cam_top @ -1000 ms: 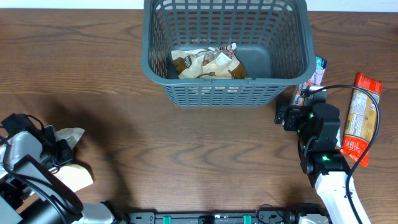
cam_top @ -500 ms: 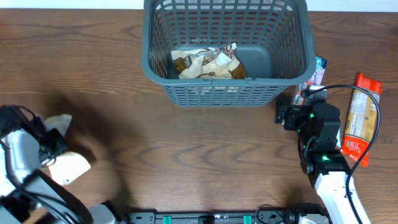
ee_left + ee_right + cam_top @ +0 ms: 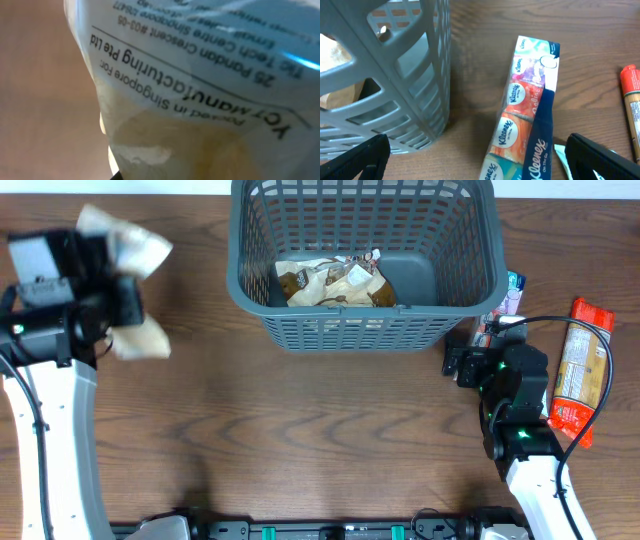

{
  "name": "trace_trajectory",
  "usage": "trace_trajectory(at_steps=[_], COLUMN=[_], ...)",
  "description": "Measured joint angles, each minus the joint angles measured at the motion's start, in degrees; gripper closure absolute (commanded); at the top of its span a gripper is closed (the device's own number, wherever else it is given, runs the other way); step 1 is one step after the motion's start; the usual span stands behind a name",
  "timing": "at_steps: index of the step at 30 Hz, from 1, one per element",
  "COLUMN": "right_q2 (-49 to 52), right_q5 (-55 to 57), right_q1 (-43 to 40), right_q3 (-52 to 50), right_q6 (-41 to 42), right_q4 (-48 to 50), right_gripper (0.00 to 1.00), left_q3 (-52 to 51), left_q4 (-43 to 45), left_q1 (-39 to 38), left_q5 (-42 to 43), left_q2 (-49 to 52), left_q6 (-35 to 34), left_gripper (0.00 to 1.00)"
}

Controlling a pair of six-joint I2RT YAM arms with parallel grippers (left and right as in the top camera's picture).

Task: Pack container
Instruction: 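Lift the lower bag with the left gripper and drop it into the basket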

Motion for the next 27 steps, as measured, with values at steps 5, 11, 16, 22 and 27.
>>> trace_trajectory(at_steps=[5,11,16,22,27], right_q2=[0.0,0.0,0.0,0.0,0.0], right_q5=[0.02,0.0,0.17,0.22,0.22], right_q1=[0.0,0.0,0.0,0.0,0.0], right_q3=[0.0,0.0,0.0,0.0,0.0], right_q6=[0.0,0.0,0.0,0.0,0.0], right_q4=[0.85,1.95,2.99,3.43,3.45], right_gripper=[0.01,0.01,0.01,0.01,0.01], left_q3=[11.52,16.9,17.29,17.27,17.27], left_q4=[3.43,11.78,19.63,31.15,34.93], left_q1=[-9.22,-19.45,-26.99,-30.1,-31.15], left_q5=[0.02,0.02,2.05,8.94,12.57], left_q2=[0.0,0.33,4.72,15.3,23.8], left_q6=[0.24,4.81,11.52,14.43,14.43], left_gripper=[0.94,0.94,0.94,0.94,0.94])
